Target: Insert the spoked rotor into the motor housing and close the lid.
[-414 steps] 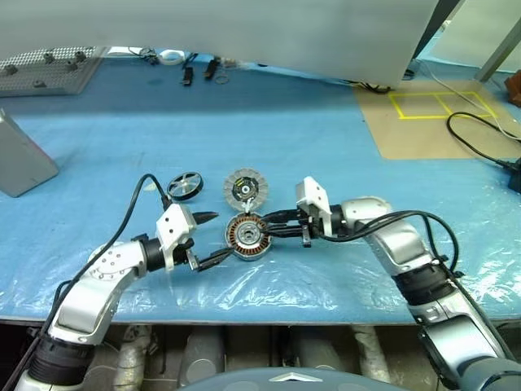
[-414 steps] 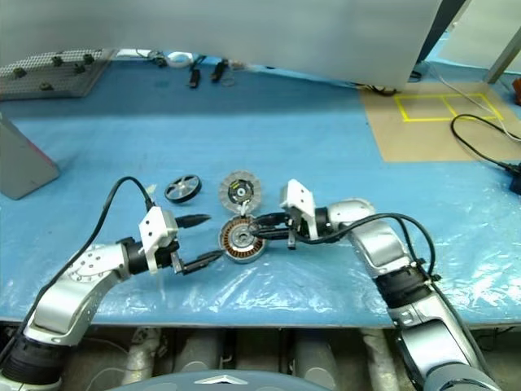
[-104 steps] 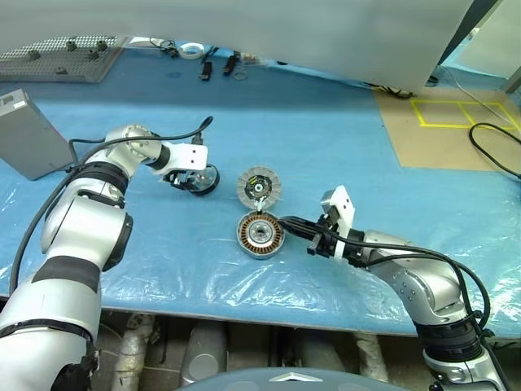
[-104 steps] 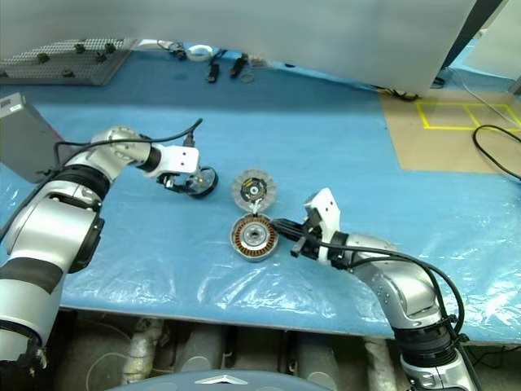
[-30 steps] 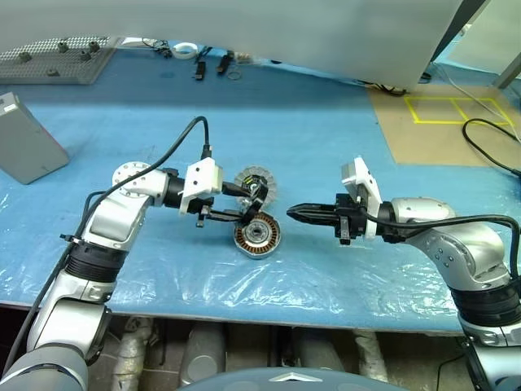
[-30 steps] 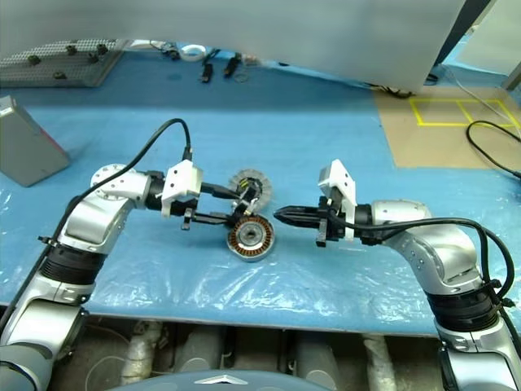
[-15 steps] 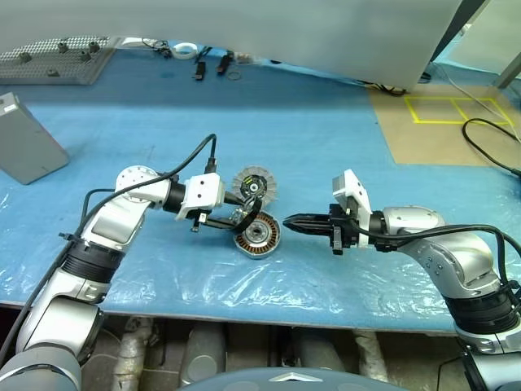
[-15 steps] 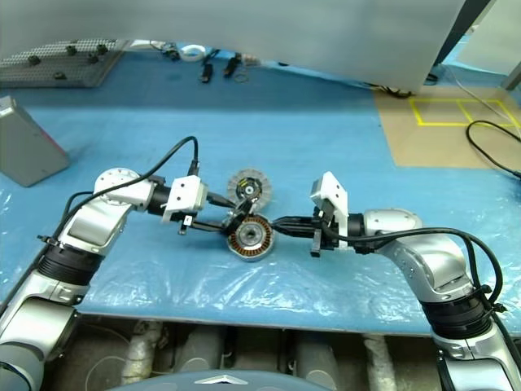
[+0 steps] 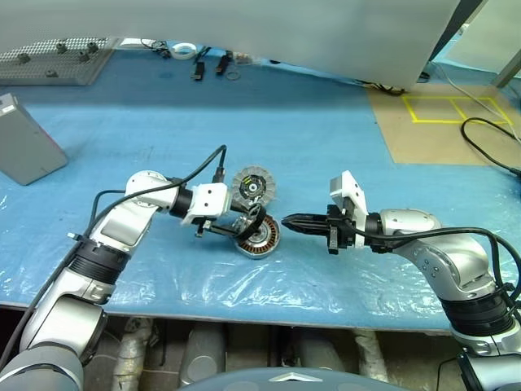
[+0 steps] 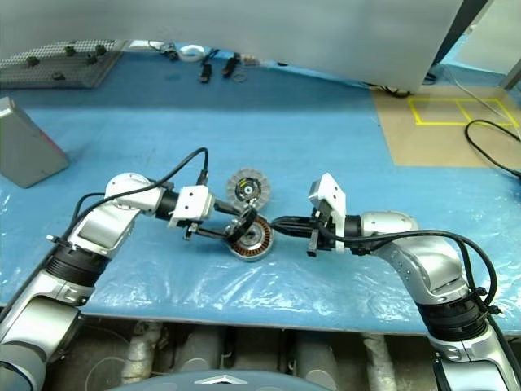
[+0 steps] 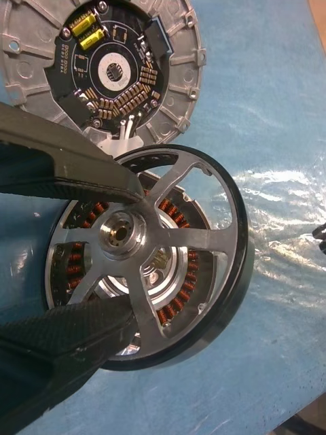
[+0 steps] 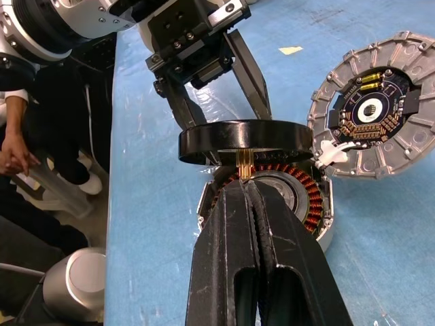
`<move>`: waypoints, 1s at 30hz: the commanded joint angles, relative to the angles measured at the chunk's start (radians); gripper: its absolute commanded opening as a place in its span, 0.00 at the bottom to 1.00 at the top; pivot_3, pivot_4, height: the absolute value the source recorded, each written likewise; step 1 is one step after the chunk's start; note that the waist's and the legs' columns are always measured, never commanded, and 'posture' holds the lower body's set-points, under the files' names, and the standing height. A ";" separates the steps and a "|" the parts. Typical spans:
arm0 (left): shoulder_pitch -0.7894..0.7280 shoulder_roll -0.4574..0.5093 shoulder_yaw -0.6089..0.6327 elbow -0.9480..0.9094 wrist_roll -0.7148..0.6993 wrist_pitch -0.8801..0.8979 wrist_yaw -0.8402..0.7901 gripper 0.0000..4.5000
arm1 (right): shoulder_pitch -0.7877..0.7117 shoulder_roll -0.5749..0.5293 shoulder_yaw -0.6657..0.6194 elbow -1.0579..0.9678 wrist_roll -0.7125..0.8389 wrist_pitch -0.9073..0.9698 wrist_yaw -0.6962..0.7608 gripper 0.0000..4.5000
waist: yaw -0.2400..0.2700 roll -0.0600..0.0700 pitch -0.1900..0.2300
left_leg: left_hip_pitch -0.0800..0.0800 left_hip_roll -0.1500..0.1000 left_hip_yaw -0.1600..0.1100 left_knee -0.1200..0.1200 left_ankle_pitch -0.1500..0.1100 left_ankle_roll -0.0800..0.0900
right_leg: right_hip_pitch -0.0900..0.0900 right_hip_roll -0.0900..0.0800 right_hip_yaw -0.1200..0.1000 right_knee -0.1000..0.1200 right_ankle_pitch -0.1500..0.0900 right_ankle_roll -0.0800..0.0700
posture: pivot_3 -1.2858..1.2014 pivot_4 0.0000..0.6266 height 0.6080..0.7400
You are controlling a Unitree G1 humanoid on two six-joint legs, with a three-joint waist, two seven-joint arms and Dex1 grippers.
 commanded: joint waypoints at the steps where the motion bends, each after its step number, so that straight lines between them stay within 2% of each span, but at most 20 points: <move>1: -0.017 -0.003 -0.010 -0.006 0.007 -0.020 -0.001 0.39 | 0.004 0.002 -0.011 -0.041 0.017 0.001 -0.006 0.00 | 0.000 0.000 0.000 | 0.000 0.000 0.000 0.000 0.000 0.000 | 0.000 0.000 0.000 0.000 0.000 0.000 | 0.52 0.24 1.00; 25: -0.039 -0.008 -0.047 0.037 0.052 -0.088 -0.009 0.39 | 0.031 -0.019 -0.025 -0.062 0.035 0.021 0.007 0.00 | 0.000 0.002 -0.001 | 0.003 0.000 0.000 0.000 0.000 0.000 | 0.002 0.000 0.000 0.001 0.000 0.000 | 0.52 0.24 1.00; 30: -0.048 -0.014 -0.049 0.042 0.055 -0.093 -0.011 0.39 | 0.063 -0.041 -0.045 -0.044 0.020 -0.022 0.038 0.00 | 0.001 0.002 -0.001 | 0.003 0.000 0.000 0.000 0.000 0.000 | 0.003 0.000 0.000 0.000 0.000 0.000 | 0.52 0.24 1.00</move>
